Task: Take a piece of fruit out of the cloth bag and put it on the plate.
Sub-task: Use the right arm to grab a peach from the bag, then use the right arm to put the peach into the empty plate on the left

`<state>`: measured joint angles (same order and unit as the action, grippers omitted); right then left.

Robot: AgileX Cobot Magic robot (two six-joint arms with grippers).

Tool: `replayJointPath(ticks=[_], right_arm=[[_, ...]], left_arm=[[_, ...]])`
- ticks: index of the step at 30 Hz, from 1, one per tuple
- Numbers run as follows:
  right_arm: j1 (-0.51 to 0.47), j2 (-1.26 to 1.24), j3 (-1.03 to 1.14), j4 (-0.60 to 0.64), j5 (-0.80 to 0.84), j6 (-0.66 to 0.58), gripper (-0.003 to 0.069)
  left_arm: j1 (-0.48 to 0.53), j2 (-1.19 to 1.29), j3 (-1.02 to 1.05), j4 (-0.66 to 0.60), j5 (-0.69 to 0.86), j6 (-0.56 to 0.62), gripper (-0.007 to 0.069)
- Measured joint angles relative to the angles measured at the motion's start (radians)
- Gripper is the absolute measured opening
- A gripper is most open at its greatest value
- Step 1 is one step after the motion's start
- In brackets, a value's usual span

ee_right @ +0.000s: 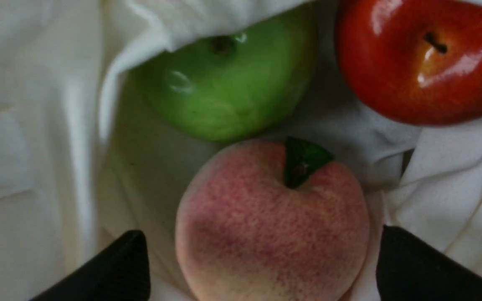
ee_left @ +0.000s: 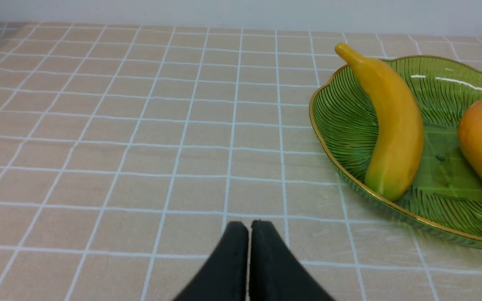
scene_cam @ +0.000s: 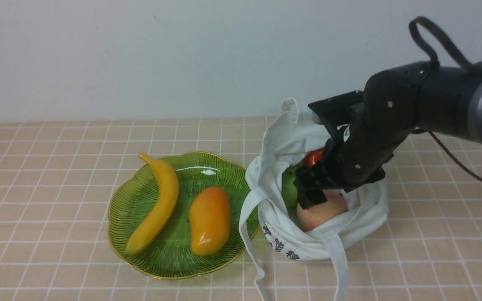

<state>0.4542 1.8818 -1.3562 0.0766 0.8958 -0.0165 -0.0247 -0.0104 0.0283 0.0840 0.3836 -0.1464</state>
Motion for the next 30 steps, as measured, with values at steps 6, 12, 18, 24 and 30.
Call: replayJointPath(ticks=[6, 12, 18, 24, 30], right_arm=[[0.0, 0.057, -0.003, -0.001, -0.009, 0.033, 0.0691], [0.0, 0.068, -0.011, 0.001, -0.014, 0.033, 0.0652], [0.0, 0.073, -0.047, -0.006, 0.051, 0.032, 0.061], [0.0, 0.067, -0.182, -0.043, 0.212, 0.032, 0.061], [0.0, -0.025, -0.32, -0.056, 0.313, 0.056, 0.061]], left_arm=[[0.0, 0.0, 0.0, 0.0, 0.0, 0.0, -0.0008], [0.0, 0.0, 0.0, 0.0, 0.0, 0.0, -0.0008], [0.0, 0.0, 0.0, 0.0, 0.0, 0.0, -0.0008], [0.0, 0.0, 0.0, 0.0, 0.0, 0.0, -0.0008], [0.0, 0.0, 0.0, 0.0, 0.0, 0.0, -0.0008]])
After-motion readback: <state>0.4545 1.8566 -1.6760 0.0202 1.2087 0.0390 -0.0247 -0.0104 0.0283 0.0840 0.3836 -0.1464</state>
